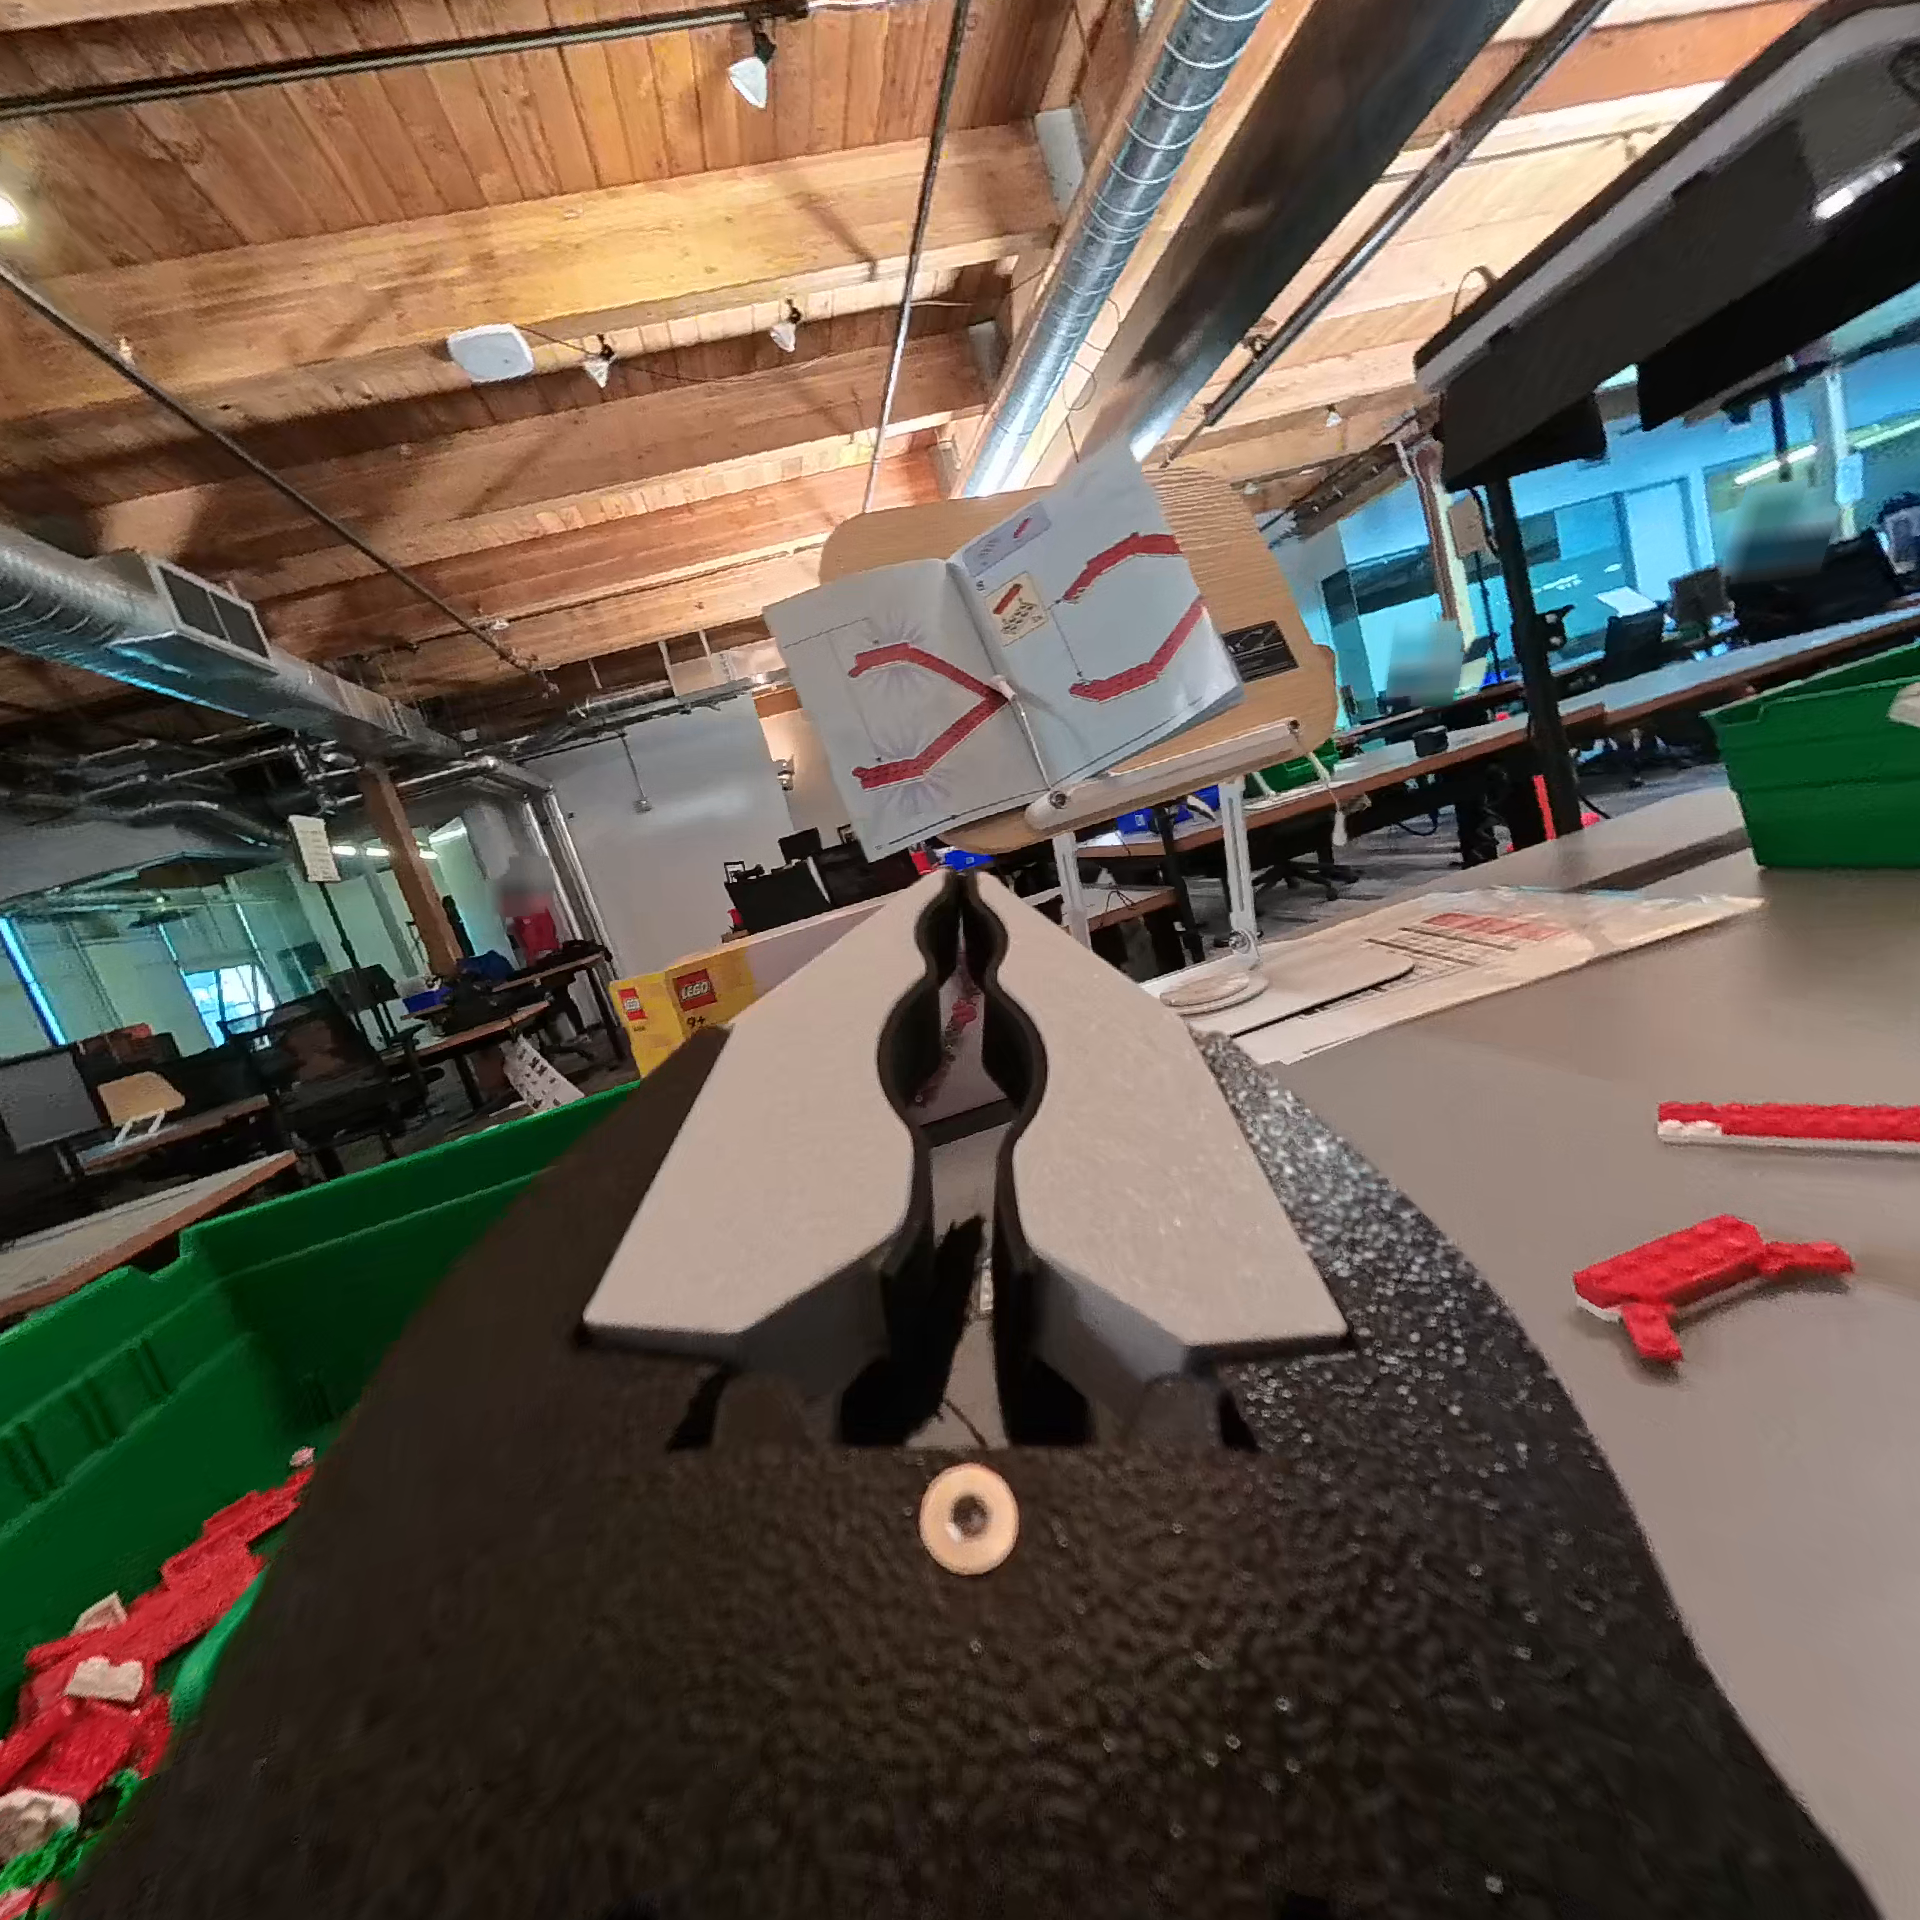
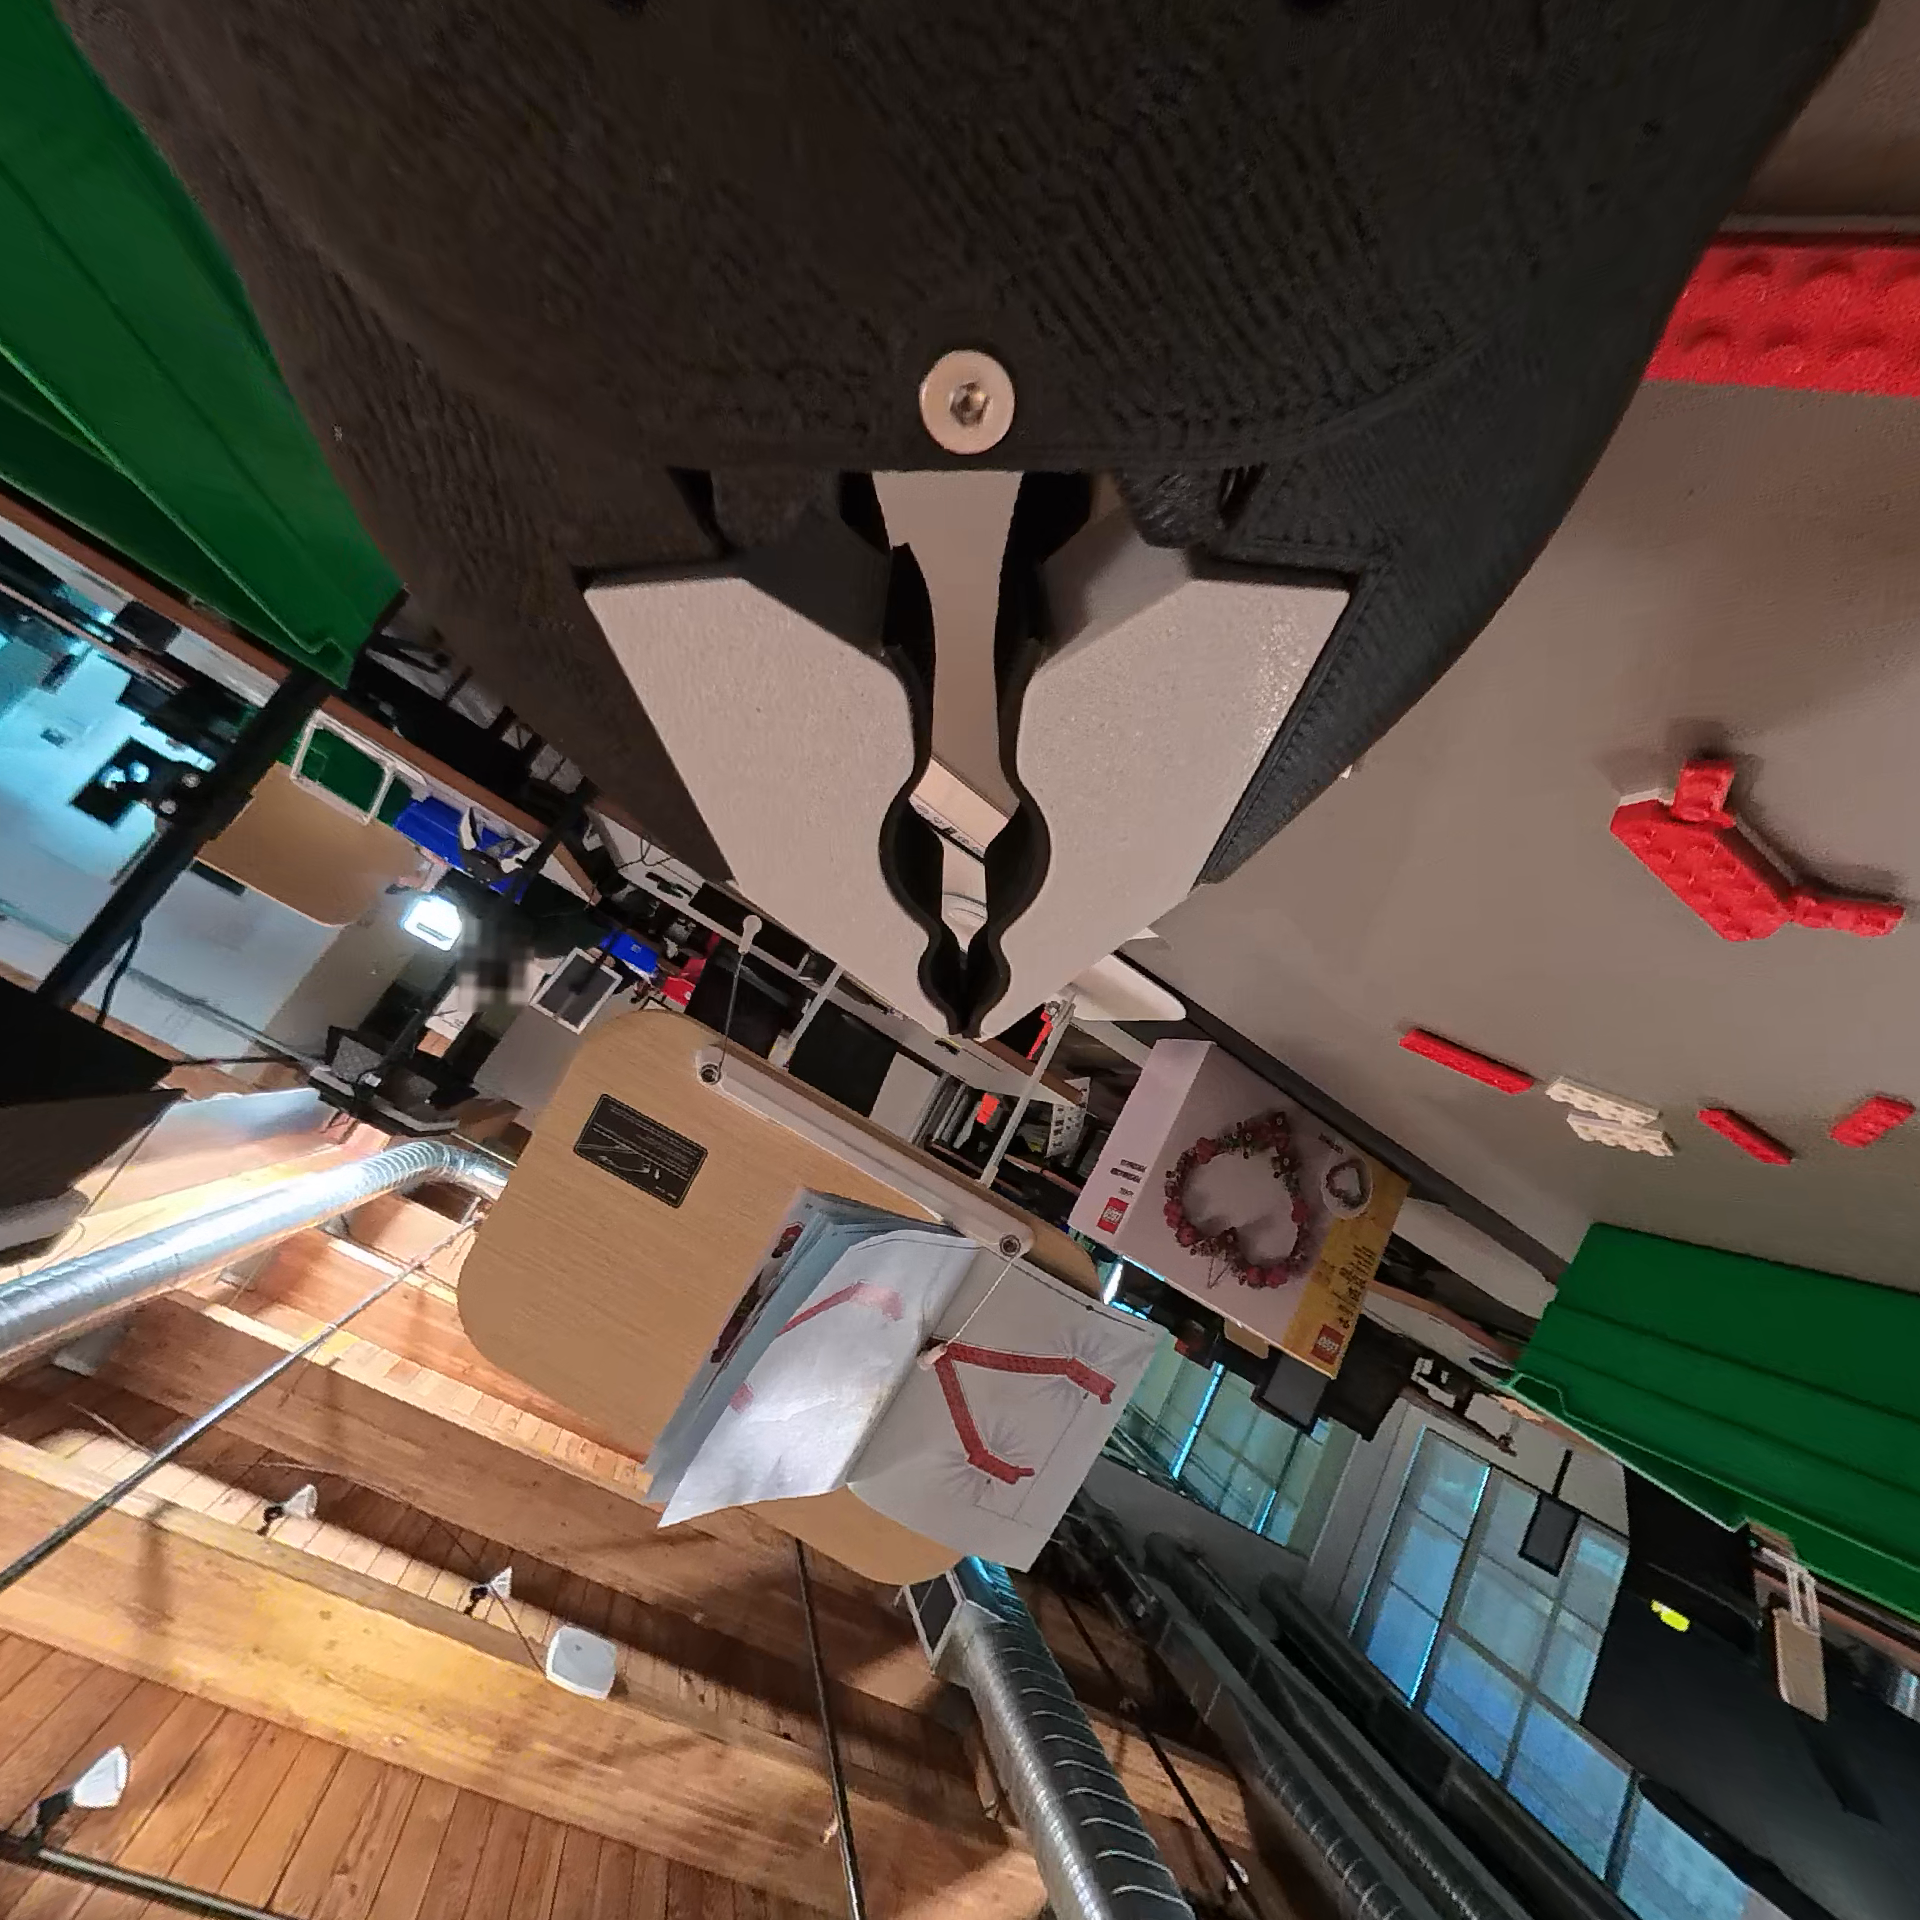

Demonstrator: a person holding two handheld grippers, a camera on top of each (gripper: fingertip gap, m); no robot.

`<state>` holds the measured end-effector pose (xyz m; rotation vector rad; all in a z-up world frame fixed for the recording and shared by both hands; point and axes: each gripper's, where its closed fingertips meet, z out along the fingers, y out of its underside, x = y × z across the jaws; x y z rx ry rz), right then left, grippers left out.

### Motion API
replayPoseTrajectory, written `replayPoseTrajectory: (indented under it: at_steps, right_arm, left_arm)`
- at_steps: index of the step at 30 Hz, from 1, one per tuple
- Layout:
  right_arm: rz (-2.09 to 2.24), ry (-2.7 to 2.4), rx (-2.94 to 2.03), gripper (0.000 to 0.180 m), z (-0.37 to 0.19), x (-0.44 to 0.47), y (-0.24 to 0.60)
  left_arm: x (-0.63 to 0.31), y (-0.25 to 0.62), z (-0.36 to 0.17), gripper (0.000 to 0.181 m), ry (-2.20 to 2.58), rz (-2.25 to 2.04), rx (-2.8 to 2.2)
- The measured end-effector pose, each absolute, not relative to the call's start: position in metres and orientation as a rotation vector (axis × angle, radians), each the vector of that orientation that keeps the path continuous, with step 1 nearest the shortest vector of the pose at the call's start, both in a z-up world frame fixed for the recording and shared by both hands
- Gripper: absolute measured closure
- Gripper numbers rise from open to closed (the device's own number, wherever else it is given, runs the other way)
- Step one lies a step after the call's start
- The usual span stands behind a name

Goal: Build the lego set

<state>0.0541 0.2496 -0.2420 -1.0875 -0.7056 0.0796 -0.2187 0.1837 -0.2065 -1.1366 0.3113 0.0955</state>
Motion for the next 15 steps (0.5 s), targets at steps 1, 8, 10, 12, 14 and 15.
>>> replayPoseTrajectory:
  at_steps: [1, 8, 10, 12, 14, 15]
  right_arm:
    - [0.084, -0.703, -1.09, 0.18, -0.242, 0.054, 0.25]
    - [0.082, -0.716, -1.098, 0.18, -0.245, 0.052, 0.25]
    - [0.082, -0.721, -1.099, 0.18, -0.245, 0.051, 0.25]
    - [0.084, -0.724, -1.103, 0.18, -0.246, 0.051, 0.251]
    - [0.088, -0.728, -1.109, 0.18, -0.247, 0.05, 0.251]
    - [0.089, -0.731, -1.113, 0.18, -0.248, 0.049, 0.252]
  left_arm:
    - [-0.215, 0.184, -0.207, 0.181, 0.331, 0.101, -1.136]
    - [-0.194, 0.183, -0.213, 0.181, 0.469, 0.167, -1.124]
    - [-0.189, 0.183, -0.215, 0.181, 0.501, 0.178, -1.12]
    - [-0.185, 0.182, -0.217, 0.181, 0.529, 0.19, -1.116]
    - [-0.182, 0.182, -0.218, 0.181, 0.548, 0.198, -1.114]
    - [-0.181, 0.182, -0.219, 0.181, 0.555, 0.201, -1.114]
